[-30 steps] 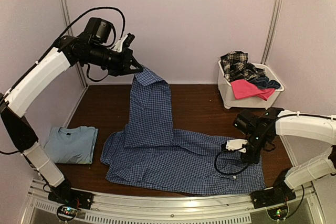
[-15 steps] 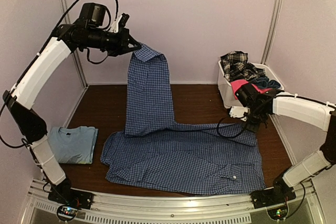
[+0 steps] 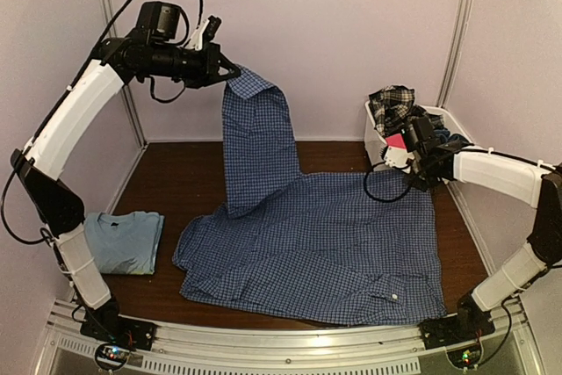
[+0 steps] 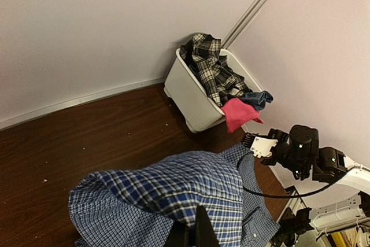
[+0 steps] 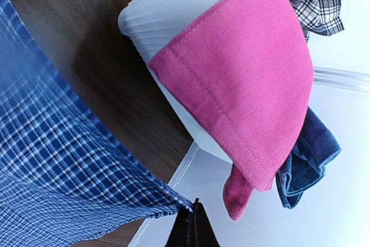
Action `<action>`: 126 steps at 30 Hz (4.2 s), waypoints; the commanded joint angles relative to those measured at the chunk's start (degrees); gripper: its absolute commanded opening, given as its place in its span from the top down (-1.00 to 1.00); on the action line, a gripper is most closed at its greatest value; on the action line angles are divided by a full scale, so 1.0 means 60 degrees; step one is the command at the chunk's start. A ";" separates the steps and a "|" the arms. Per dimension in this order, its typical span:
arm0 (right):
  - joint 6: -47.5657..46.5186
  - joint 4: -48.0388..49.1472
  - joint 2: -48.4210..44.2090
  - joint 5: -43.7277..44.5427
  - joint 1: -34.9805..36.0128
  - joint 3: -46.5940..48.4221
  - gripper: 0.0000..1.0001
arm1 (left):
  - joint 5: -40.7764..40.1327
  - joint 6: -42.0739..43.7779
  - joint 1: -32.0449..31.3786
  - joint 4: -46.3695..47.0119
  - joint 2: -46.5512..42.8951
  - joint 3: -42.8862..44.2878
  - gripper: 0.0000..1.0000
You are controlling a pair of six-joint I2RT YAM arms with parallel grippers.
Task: Fold and stack the mixed laundry pile
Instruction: Fold the 1/3-folded shirt at the center of the board.
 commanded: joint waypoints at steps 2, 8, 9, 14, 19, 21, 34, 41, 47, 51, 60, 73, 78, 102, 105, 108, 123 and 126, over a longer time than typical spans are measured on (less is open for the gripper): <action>-0.0161 -0.0097 -0.0244 -0.0676 0.0417 -0.0725 1.00 | 0.0327 0.0465 -0.0276 0.0550 -0.0791 -0.0883 1.00; 0.0677 -0.1208 -0.0845 -0.1428 0.0768 -0.1362 1.00 | 0.0632 0.0347 -0.0783 0.0619 -0.1518 -0.1491 1.00; 0.0850 -0.1388 -0.0894 -0.1506 0.0794 -0.1412 1.00 | 0.0700 0.0338 -0.0916 0.0574 -0.1578 -0.1588 1.00; 0.1258 -0.1991 -0.1319 -0.1858 0.0834 -0.1737 1.00 | 0.1364 0.0241 -0.1635 0.0399 -0.1986 -0.2207 1.00; 0.1337 -0.2403 -0.1762 -0.1988 0.0834 -0.2283 1.00 | 0.1489 0.0176 -0.2154 -0.0175 -0.2499 -0.2917 1.00; 0.1348 -0.2353 -0.2052 -0.1978 0.0834 -0.2543 1.00 | 0.1460 0.0024 -0.2297 -0.0238 -0.2803 -0.3531 1.00; 0.1238 -0.2050 -0.2624 -0.1955 0.0834 -0.3167 1.00 | -0.0034 -0.0997 -0.3109 0.0330 -0.3158 -0.5759 1.00; 0.1380 -0.2020 -0.2294 -0.2017 0.0834 -0.2856 1.00 | 0.0531 -0.0790 -0.0747 0.0897 0.0059 -0.2901 1.00; 0.1704 -0.2007 -0.1536 -0.2113 0.0848 -0.2289 1.00 | 0.0314 -0.0150 0.0410 0.0499 0.4114 0.1806 0.16; 0.2056 -0.2115 -0.0725 -0.2092 0.0863 -0.1700 1.00 | -0.0671 -0.0037 0.0837 0.0515 0.4212 0.1055 -0.38; 0.1941 -0.2169 -0.0350 -0.1811 0.0832 -0.1336 1.00 | -0.0488 0.0605 0.0760 0.1306 -0.0459 -0.6940 -0.18; 0.1833 -0.1953 -0.0732 -0.1751 0.0717 -0.1718 1.00 | 0.0585 0.0644 0.0329 0.2462 -0.0944 -1.0183 -0.01; 0.1803 -0.1896 -0.0784 -0.1693 0.0715 -0.1853 1.00 | 0.0605 0.0784 0.0142 0.2657 -0.0148 -0.9844 -0.01; 0.1833 -0.1754 -0.0714 -0.1584 0.0657 -0.2009 1.00 | 0.0262 0.0891 0.0008 0.1925 0.1243 -0.9150 0.14; 0.1835 -0.1763 -0.0761 -0.1584 0.0636 -0.2049 1.00 | 0.0215 0.0852 0.0006 0.1975 0.1083 -0.9352 0.09; 0.1836 -0.1768 -0.0778 -0.1595 0.0643 -0.2060 1.00 | 0.0249 0.0870 0.0005 0.1949 0.1035 -0.9493 0.02; 0.1637 -0.1683 -0.0850 -0.1160 0.0378 -0.1960 1.00 | 0.1329 0.1342 0.0638 0.1341 0.0505 -0.8092 1.00; 0.1667 -0.1764 -0.0899 -0.1180 0.0322 -0.1929 1.00 | 0.1235 0.1564 0.0767 0.0750 0.0503 -0.7292 1.00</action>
